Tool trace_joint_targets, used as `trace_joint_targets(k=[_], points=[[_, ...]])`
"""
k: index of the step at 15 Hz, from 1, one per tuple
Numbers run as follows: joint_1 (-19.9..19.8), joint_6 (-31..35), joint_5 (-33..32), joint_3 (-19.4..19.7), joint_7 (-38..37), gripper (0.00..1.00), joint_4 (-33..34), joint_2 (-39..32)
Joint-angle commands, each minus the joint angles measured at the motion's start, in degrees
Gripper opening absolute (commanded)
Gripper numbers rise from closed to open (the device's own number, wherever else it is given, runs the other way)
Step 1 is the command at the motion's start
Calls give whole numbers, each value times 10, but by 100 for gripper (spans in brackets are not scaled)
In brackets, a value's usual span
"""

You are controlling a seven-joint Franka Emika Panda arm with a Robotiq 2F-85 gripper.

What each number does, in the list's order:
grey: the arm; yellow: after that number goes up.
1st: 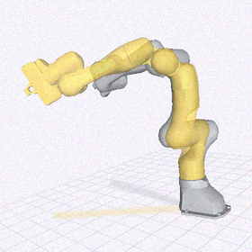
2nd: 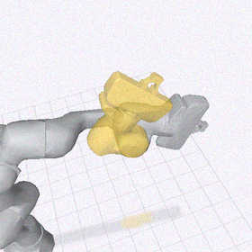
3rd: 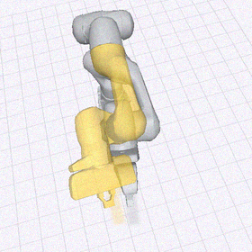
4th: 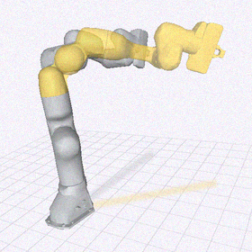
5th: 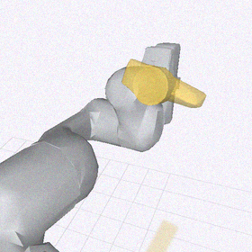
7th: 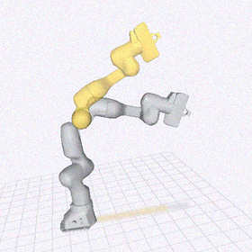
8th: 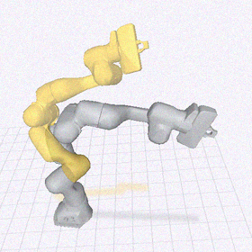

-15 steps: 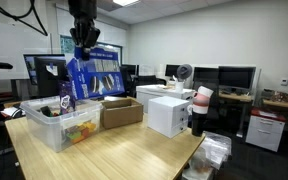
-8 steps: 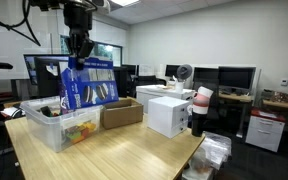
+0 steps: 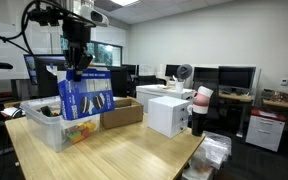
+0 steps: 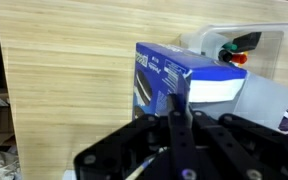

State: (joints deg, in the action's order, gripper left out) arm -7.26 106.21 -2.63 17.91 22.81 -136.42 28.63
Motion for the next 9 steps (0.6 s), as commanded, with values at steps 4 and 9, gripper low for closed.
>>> trace_joint_targets(k=[4,9], points=[[0,68,16,14,46,0,-49,-11],[2,98,36,28,67,0,-68,-36]])
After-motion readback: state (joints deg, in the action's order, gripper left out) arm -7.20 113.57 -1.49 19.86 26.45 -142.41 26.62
